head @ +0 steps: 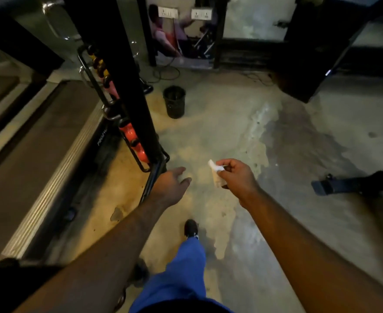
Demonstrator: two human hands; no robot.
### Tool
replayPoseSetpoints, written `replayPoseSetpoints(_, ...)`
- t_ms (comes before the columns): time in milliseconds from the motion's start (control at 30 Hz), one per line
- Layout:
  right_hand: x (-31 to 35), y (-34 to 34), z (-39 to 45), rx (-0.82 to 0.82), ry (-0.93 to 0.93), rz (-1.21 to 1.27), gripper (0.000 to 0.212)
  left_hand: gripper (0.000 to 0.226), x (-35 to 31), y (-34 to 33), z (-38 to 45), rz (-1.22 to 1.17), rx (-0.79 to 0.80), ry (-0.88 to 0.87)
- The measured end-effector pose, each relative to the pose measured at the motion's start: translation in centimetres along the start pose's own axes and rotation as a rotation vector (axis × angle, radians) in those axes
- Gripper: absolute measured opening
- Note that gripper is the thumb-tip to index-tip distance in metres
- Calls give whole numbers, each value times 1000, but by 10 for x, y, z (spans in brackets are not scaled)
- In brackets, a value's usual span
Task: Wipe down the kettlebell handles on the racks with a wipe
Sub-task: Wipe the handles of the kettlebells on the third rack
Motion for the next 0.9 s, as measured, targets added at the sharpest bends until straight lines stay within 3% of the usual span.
replayPoseSetpoints(367, 104, 50, 283, 4, 54, -179, 23, 49, -85, 46, 277, 51, 4, 57)
replayPoseSetpoints(600, 157, 39, 454, 204, 115, -187, 13, 46, -108, 66, 420, -4, -118, 176)
replayPoseSetpoints(900, 241, -20, 614, 711, 247, -380, 10, 42, -143, 88, 514, -160, -382, 453)
Point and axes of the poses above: each hand's wrist, its own z-axis towards the middle knuckle, its own y-axis out of the back of the hand, x = y × z, the point moved 4 cm from there along z, towards the middle knuckle, and after that the axes turned 1 degree about z, right-handed, at the moved point
